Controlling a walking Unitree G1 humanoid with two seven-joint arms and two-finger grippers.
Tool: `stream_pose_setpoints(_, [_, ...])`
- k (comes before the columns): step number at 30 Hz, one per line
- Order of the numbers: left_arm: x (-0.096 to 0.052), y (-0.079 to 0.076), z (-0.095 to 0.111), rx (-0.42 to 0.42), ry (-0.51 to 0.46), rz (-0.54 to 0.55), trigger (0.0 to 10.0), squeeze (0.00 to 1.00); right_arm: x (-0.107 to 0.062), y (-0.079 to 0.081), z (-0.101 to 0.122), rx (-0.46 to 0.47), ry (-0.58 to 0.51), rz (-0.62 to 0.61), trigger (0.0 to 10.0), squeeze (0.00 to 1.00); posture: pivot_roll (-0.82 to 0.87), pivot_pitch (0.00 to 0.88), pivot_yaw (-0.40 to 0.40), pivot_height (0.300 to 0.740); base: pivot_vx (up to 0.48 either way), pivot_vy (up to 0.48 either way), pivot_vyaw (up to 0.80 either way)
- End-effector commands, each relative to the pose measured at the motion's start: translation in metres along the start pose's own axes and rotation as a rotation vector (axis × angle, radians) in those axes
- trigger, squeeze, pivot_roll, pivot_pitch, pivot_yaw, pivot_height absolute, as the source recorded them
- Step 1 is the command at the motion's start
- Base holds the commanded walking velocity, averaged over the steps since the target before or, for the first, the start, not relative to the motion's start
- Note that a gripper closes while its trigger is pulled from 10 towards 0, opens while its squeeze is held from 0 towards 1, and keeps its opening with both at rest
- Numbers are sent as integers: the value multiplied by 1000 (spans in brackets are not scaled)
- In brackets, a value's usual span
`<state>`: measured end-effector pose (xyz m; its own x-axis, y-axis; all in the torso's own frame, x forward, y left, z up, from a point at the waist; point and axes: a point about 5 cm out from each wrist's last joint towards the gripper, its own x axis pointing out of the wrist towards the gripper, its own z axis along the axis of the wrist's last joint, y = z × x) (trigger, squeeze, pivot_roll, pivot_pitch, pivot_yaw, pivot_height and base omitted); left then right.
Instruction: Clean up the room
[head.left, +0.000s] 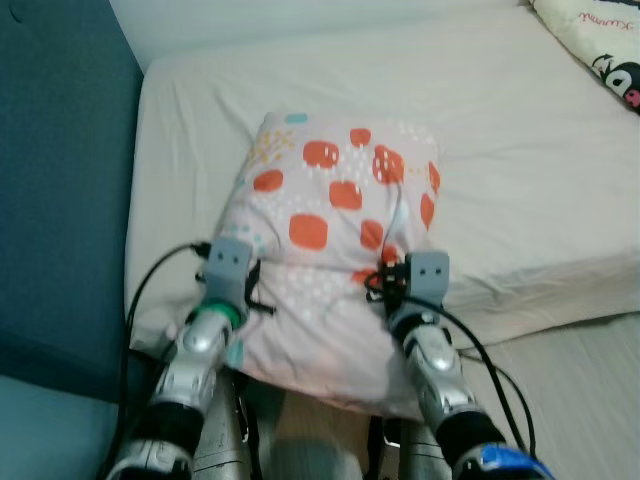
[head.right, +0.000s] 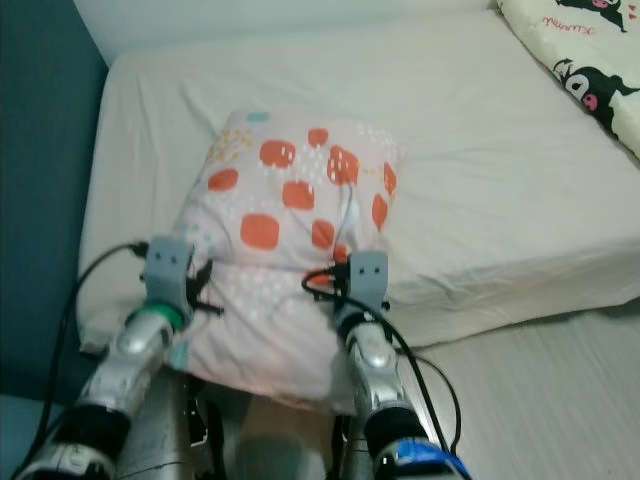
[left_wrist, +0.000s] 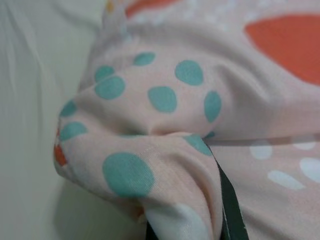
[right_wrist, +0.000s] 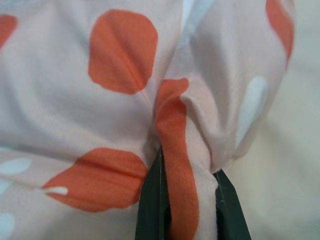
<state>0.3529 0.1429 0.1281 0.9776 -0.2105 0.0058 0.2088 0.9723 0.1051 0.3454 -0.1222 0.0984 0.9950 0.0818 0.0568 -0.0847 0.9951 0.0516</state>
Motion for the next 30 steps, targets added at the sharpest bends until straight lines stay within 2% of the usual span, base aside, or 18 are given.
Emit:
stream_pose_setpoints(1, [7,24,23,-6,-68,101,10000,0,7,-10,9,11,-16,-39,10000,0,64,295,28,539,0,0,0])
stream_pose_setpoints(2, [13,36,44,12,-126,134,10000,0,19,-8,26,8,-59,-21,10000,0,59,293,26,539,0,0,0])
stream_pose_setpoints(4, [17,47,65,28,-184,167,10000,0,29,-4,44,7,-102,-3,10000,0,59,293,26,539,0,0,0])
stream_pose_setpoints(6, [18,49,68,29,-193,173,10000,0,30,-4,47,8,-108,0,10000,0,59,293,26,539,0,0,0])
stream_pose_setpoints(8, [21,67,92,31,-230,233,10000,0,42,4,68,-7,-155,34,10000,0,57,290,24,539,0,0,0])
stream_pose_setpoints(10, [21,67,92,31,-230,233,10000,0,42,4,68,-7,-155,34,10000,0,57,290,24,539,0,0,0])
stream_pose_setpoints(12, [11,114,139,106,-337,377,10000,0,58,32,109,-44,-254,147,10000,0,58,268,10,539,0,0,0])
stream_pose_setpoints(14, [-5,149,176,184,-415,490,10000,0,65,53,138,-65,-329,222,10000,0,61,263,5,539,0,0,0])
stream_pose_setpoints(17, [-10,157,185,210,-432,515,10000,0,66,57,145,-68,-347,237,10000,0,62,262,4,539,0,0,0])
stream_pose_setpoints(18, [-18,169,200,250,-457,546,10000,0,67,65,153,-66,-371,271,10000,0,65,257,-1,539,0,0,0])
stream_pose_setpoints(21, [-26,178,211,285,-471,570,10000,0,68,72,160,-65,-390,303,10000,0,67,255,-4,539,0,0,0])
stream_pose_setpoints(23, [-37,187,225,355,-453,524,10000,0,67,89,170,-63,-415,391,10000,0,77,249,-16,539,0,0,0])
stream_pose_setpoints(24, [-37,187,225,355,-453,524,10000,0,67,89,170,-63,-415,391,10000,0,77,249,-16,539,0,0,0])
stream_pose_setpoints(25, [-40,185,224,407,-423,456,10000,0,64,99,173,-73,-430,438,10000,0,75,249,-19,539,0,0,0])
stream_pose_setpoints(26, [-40,185,224,407,-423,456,10000,0,64,99,173,-73,-430,438,10000,0,75,249,-19,539,0,0,0])
stream_pose_setpoints(27, [-44,185,223,494,-387,424,10000,0,61,108,172,-76,-433,489,10000,0,74,251,-19,539,0,0,0])
stream_pose_setpoints(29, [-44,185,223,494,-387,424,10000,0,61,108,172,-76,-433,489,10000,0,74,251,-19,539,0,0,0])
stream_pose_setpoints(30, [-50,193,222,570,-327,477,10000,0,60,115,162,-79,-393,533,10000,0,74,252,-18,539,0,0,0])
